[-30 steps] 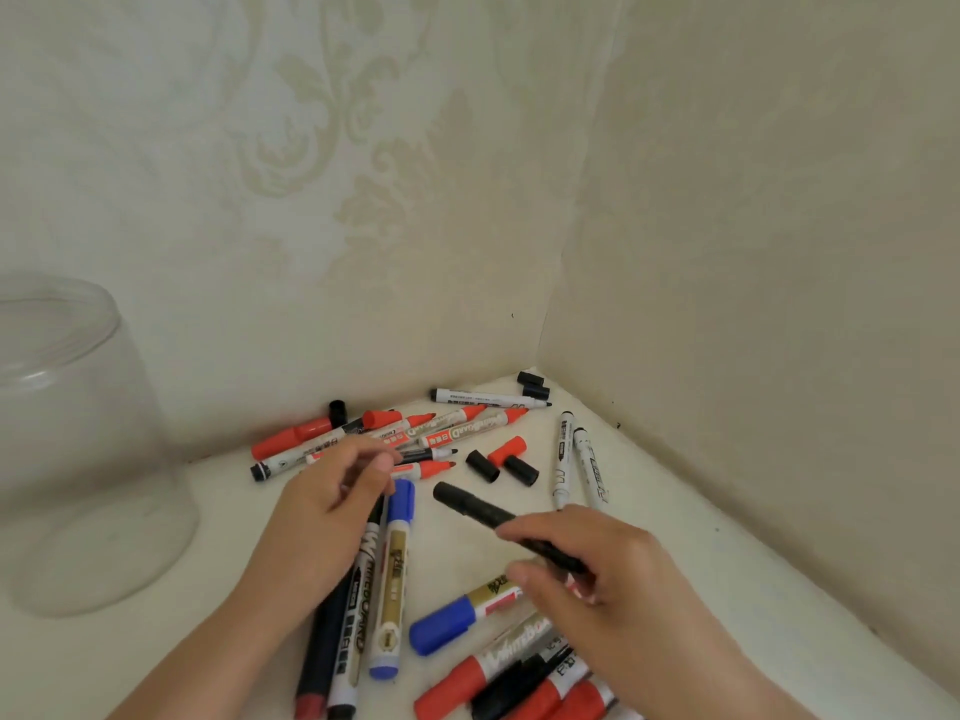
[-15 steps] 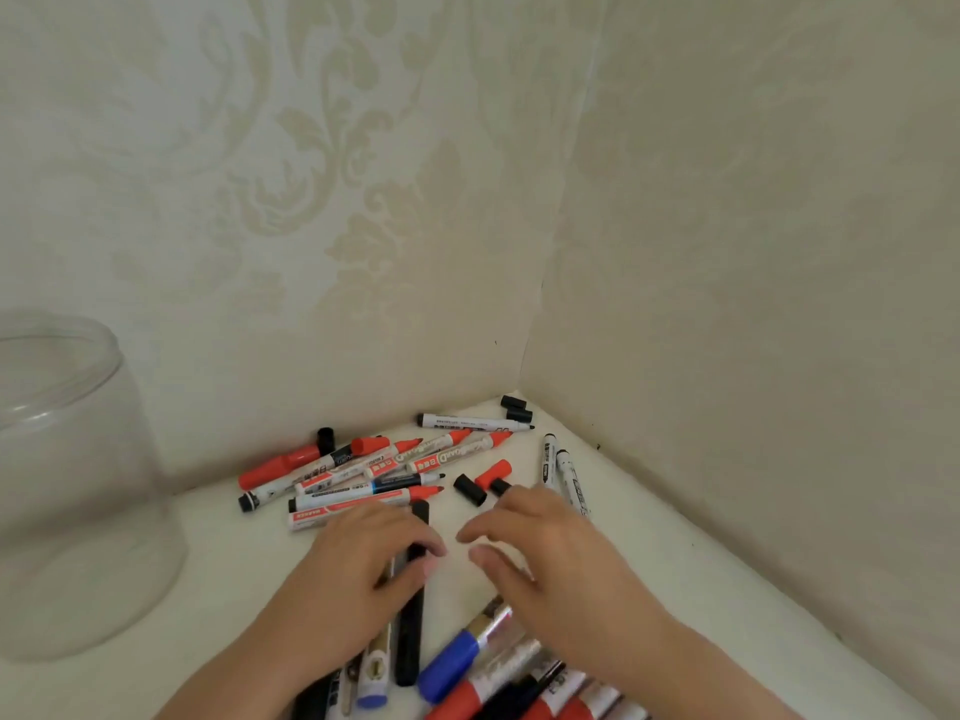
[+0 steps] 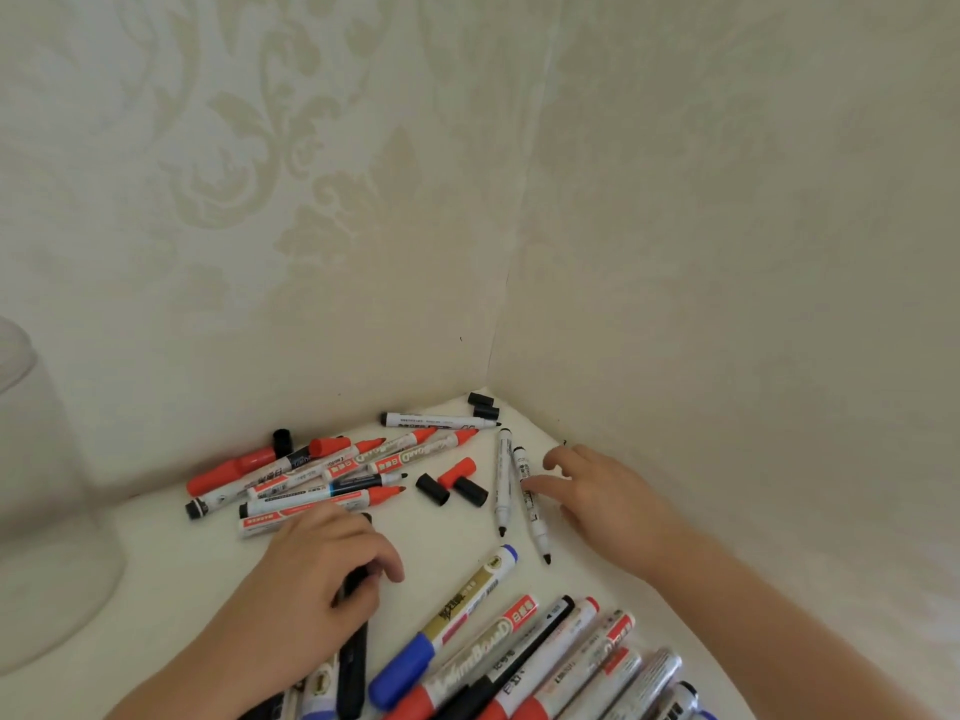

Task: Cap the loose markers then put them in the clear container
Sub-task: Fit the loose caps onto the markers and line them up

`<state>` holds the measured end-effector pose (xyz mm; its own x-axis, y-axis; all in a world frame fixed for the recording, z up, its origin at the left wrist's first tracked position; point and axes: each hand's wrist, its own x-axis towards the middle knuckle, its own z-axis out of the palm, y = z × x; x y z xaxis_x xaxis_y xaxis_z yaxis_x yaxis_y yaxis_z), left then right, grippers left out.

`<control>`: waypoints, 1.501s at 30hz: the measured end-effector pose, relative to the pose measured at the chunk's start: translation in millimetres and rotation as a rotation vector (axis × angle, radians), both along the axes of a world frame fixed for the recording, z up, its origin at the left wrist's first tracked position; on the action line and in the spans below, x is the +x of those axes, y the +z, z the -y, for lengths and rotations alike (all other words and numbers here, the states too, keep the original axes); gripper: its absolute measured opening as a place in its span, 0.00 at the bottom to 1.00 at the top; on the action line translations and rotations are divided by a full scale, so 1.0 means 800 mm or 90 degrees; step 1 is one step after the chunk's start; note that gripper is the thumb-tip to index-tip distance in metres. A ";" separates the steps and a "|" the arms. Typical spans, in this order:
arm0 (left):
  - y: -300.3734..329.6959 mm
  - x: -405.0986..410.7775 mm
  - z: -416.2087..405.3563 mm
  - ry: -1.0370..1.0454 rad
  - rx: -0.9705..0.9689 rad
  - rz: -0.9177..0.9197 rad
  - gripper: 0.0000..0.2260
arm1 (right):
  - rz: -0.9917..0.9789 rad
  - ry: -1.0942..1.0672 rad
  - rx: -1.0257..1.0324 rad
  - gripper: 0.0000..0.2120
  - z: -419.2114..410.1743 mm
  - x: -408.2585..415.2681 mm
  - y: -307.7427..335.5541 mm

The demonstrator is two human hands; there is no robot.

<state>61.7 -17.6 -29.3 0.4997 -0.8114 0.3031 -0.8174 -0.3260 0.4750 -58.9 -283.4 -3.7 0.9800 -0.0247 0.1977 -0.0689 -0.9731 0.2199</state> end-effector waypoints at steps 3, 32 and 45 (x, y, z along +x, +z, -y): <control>0.003 -0.002 -0.001 -0.006 0.010 0.002 0.09 | -0.022 0.082 -0.097 0.13 -0.004 0.006 -0.007; 0.030 0.030 0.103 0.032 0.191 0.229 0.10 | 0.132 -0.241 0.535 0.09 -0.064 -0.046 -0.002; 0.025 -0.007 0.045 0.029 -0.106 -0.093 0.11 | 0.172 -0.132 0.515 0.14 -0.070 -0.052 0.005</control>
